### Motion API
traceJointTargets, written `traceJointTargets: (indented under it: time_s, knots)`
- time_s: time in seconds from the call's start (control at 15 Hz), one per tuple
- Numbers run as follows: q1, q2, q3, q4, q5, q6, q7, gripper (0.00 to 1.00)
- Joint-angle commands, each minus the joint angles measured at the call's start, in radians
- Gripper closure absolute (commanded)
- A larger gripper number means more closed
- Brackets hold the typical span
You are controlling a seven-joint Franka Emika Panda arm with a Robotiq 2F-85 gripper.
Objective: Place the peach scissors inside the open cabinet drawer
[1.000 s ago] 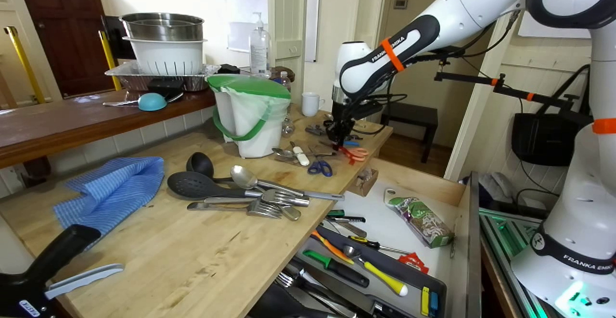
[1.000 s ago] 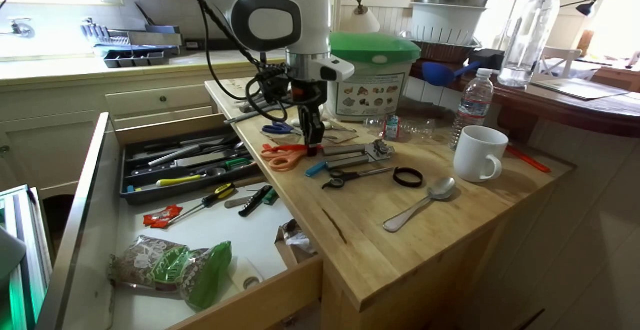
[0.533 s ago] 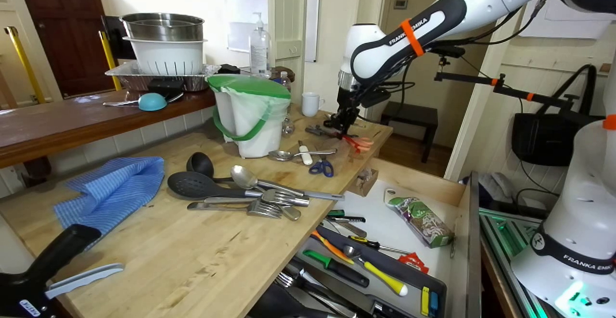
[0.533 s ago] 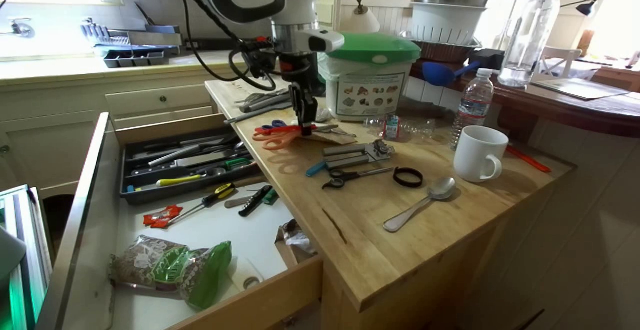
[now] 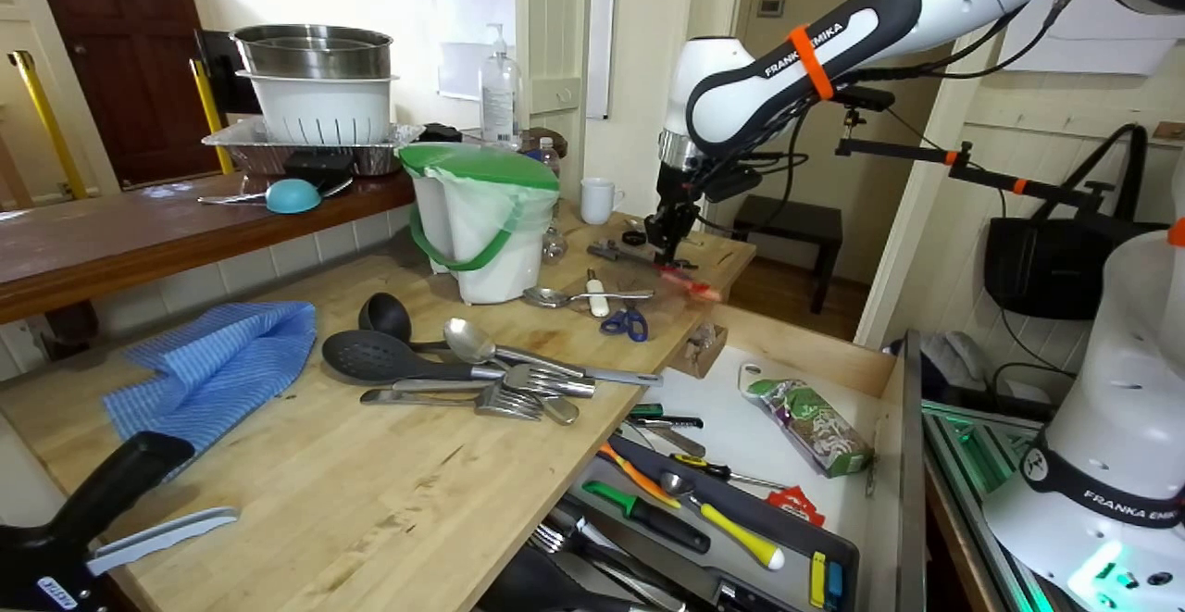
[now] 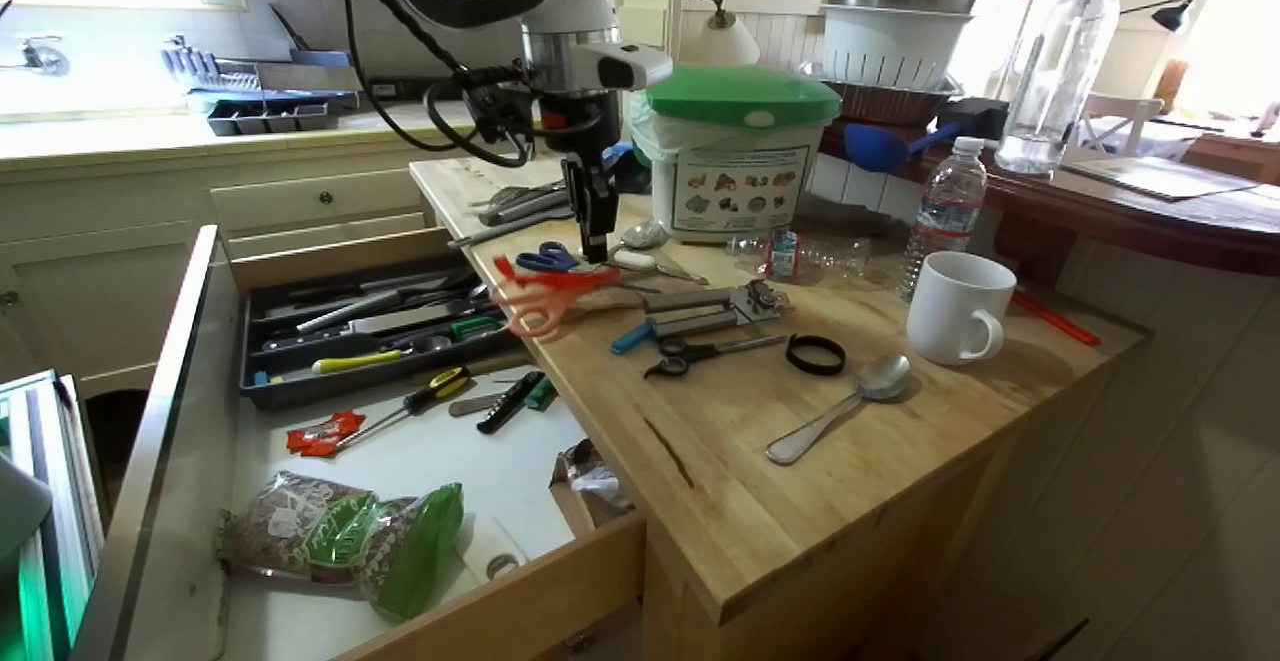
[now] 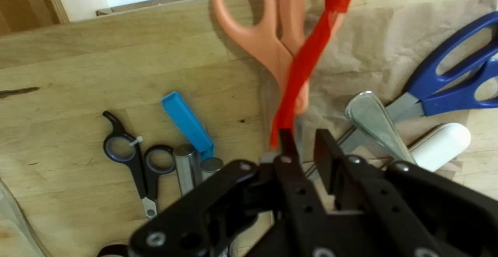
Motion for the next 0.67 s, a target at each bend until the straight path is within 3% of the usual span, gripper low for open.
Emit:
traceJointTargets:
  time_s: [0.0, 0.27, 0.33, 0.6]
  knots:
    - [0.006, -0.021, -0.005, -0.019, -0.014, -0.027, 0.008, 1.00]
    - [0.005, -0.008, -0.006, -0.010, -0.015, -0.047, 0.010, 1.00]
    - [0.004, -0.004, -0.007, -0.010, -0.019, -0.051, 0.004, 0.76]
    - [-0.003, 0.004, -0.010, -0.020, -0.015, -0.082, -0.026, 0.51]
